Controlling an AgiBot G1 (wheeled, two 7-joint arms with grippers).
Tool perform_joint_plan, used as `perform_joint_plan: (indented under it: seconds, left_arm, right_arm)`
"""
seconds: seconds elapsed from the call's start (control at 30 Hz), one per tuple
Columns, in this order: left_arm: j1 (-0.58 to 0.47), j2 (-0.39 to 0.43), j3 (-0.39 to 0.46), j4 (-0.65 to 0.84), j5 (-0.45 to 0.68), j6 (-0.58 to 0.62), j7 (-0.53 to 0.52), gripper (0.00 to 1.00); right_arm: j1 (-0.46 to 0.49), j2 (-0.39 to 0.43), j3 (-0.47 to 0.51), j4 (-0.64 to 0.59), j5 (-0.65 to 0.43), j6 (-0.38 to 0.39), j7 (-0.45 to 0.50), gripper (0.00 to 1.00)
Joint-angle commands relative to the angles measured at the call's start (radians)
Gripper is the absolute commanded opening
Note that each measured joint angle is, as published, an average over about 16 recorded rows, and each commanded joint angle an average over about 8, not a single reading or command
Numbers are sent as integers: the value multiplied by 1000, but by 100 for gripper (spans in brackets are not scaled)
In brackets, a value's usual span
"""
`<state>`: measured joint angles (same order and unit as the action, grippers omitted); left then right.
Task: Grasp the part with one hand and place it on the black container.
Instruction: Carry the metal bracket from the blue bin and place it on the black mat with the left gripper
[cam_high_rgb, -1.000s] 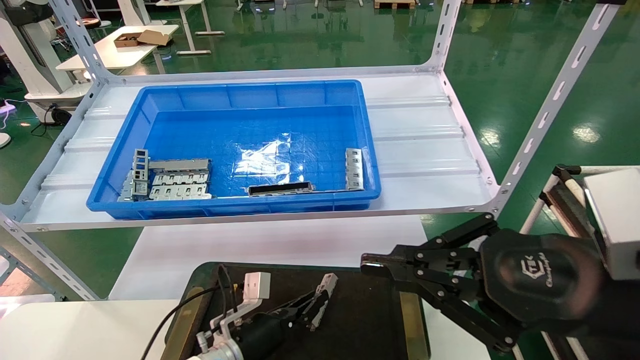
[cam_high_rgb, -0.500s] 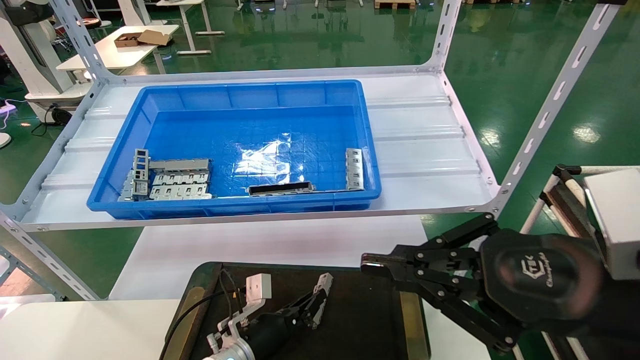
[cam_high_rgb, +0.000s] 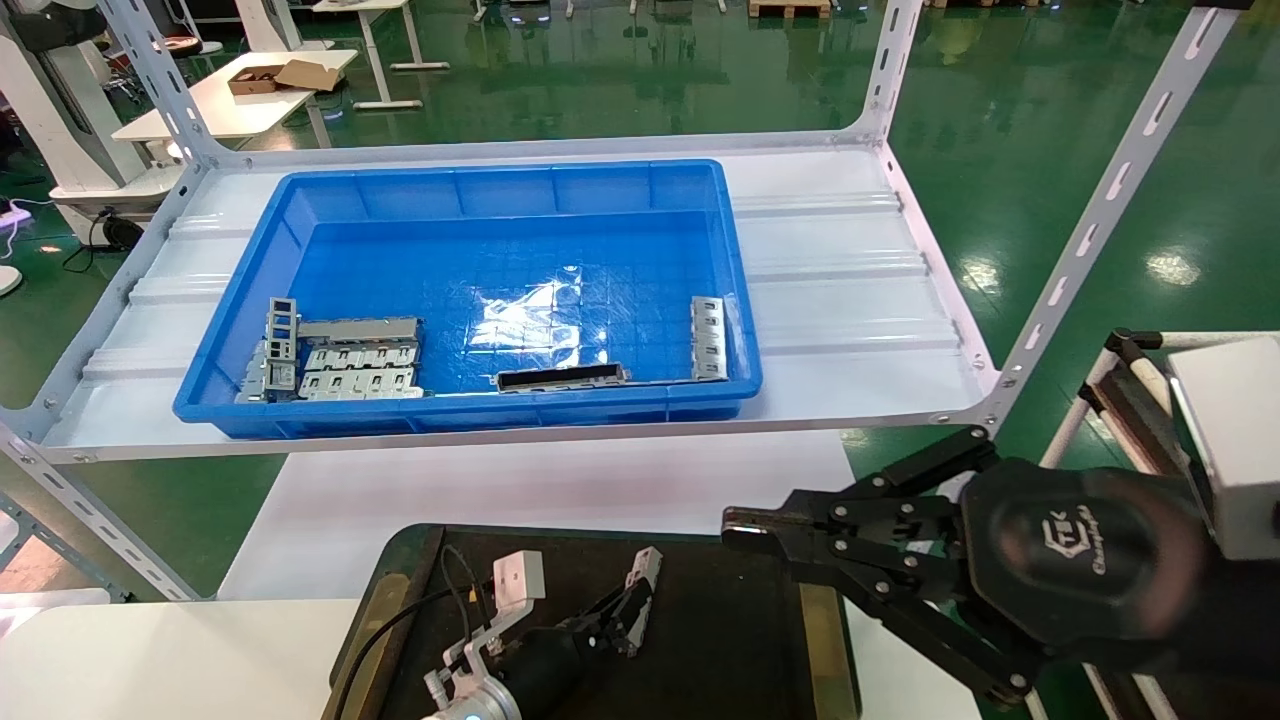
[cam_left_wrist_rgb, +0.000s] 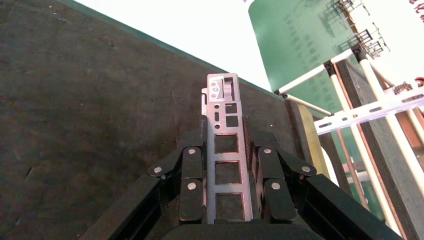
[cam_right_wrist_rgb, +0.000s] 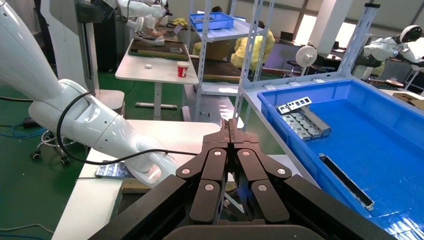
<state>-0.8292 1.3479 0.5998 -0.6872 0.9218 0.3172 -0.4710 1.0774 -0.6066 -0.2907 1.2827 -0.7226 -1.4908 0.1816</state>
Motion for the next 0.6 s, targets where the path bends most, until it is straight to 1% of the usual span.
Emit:
perform_joint_plan:
  seconds: [0.03,0.2,0.3,0.33,0.37,0.47,0.53,0.6]
  left_arm:
    - [0,4,-1,7,-11,-5,6,0]
    - [1,7,7,17,-45,-20,30,1]
    - [2,9,14,21,-66,-26,45,11]
    - [3,9,17,23,-73,-28,49,16]
    - [3,9,20,24,-81,-30,54,23]
    - [4,10,30,28,-104,-34,67,58]
    - [4,10,37,30,-119,-36,75,76]
    - [4,10,44,31,-135,-37,84,93]
  right_arm:
    - [0,0,0,0,0,0,0,0]
    - [0,0,0,0,0,0,0,1]
    - [0,0,-1,0,0,0,0,11]
    - [0,0,-1,0,0,0,0,17]
    - [0,0,-1,0,0,0,0,28]
    - [0,0,-1,0,1,0,0,65]
    - [0,0,-1,0,1,0,-1,84]
    - [0,0,-1,0,1,0,-1,99]
